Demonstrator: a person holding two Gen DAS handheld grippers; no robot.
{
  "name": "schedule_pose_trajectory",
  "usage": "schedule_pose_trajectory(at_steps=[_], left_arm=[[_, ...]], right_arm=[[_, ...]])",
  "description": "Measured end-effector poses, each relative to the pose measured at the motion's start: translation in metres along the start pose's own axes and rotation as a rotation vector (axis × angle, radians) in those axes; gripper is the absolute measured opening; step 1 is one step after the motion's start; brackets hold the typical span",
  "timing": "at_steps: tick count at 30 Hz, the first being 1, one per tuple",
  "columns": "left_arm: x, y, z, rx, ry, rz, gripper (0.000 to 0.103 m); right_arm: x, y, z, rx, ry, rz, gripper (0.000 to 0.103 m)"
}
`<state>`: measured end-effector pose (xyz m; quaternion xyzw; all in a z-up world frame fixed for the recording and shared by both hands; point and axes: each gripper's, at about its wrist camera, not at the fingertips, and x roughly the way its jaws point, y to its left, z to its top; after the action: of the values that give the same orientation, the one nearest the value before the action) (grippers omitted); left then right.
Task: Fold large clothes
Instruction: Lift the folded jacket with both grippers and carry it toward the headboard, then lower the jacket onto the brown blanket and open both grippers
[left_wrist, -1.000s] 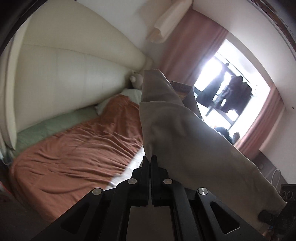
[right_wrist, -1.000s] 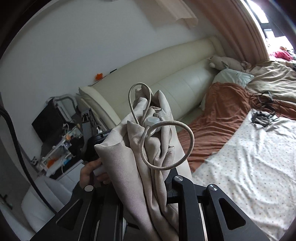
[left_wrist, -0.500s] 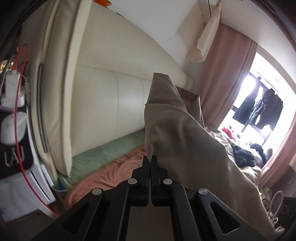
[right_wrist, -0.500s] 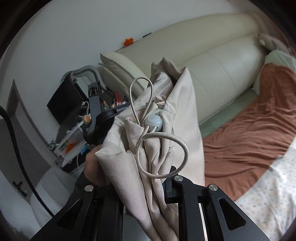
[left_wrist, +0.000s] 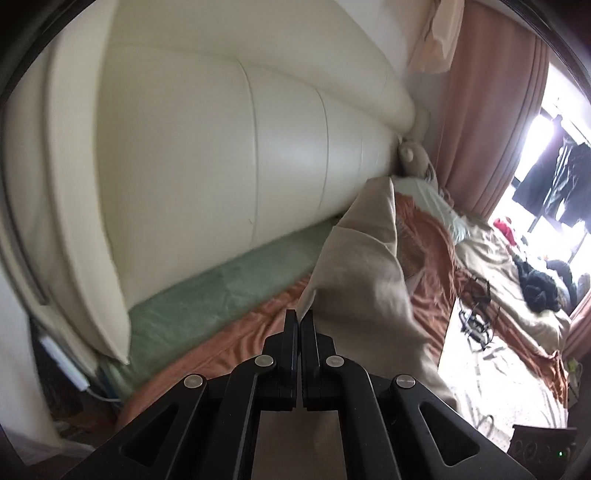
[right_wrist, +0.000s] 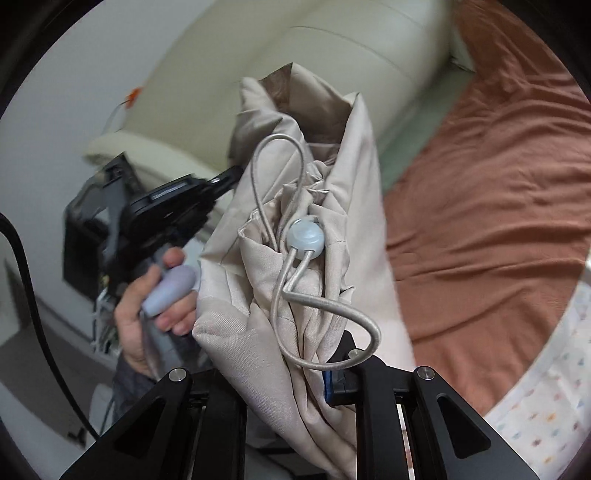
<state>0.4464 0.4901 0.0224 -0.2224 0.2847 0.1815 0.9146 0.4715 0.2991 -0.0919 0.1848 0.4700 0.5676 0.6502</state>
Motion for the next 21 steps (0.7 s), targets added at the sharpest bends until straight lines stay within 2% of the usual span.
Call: schedule_pose_trajectory(at_steps=[5,9,11,12,13,14,16,17,19,21], left_arm=[[0.040,-0.015,0.002,0.030,0.024,0.030,0.000],[0.063,-0.019,0.000,0.061,0.040,0.097,0.001],[0.067,-0.021,-0.006,0.072,0.057,0.113,0.003],[0.069,-0.022,-0.010,0.078,0.065,0.123,0.006],[0.072,-0.020,-0.014,0.088,0.080,0.135,0.014],[0.072,-0.017,-0.018,0.090,0.099,0.144,0.028],[0.064,-0.008,-0.030,0.076,0.118,0.141,0.049],[0.058,-0.003,-0.038,0.074,0.111,0.136,0.055],[0.046,0.008,-0.054,0.073,0.110,0.140,0.060],[0.036,0.019,-0.070,0.068,0.119,0.135,0.061]], right_arm=[[-0.004,-0.041,0.011,0.017,-0.004,-0.036,0.017],[-0.003,-0.060,0.020,0.042,-0.017,-0.063,0.017],[0.006,-0.073,0.026,0.047,-0.020,-0.109,0.017],[0.007,-0.084,0.030,0.055,-0.018,-0.158,0.017],[0.013,-0.097,0.030,0.085,-0.009,-0.206,0.017],[0.011,-0.117,0.032,0.118,0.007,-0.249,0.018],[0.020,-0.144,0.027,0.175,0.041,-0.315,0.021],[0.023,-0.153,0.025,0.194,0.057,-0.321,0.024],[0.025,-0.162,0.023,0.220,0.089,-0.345,0.037],[0.021,-0.161,0.021,0.225,0.082,-0.336,0.037]])
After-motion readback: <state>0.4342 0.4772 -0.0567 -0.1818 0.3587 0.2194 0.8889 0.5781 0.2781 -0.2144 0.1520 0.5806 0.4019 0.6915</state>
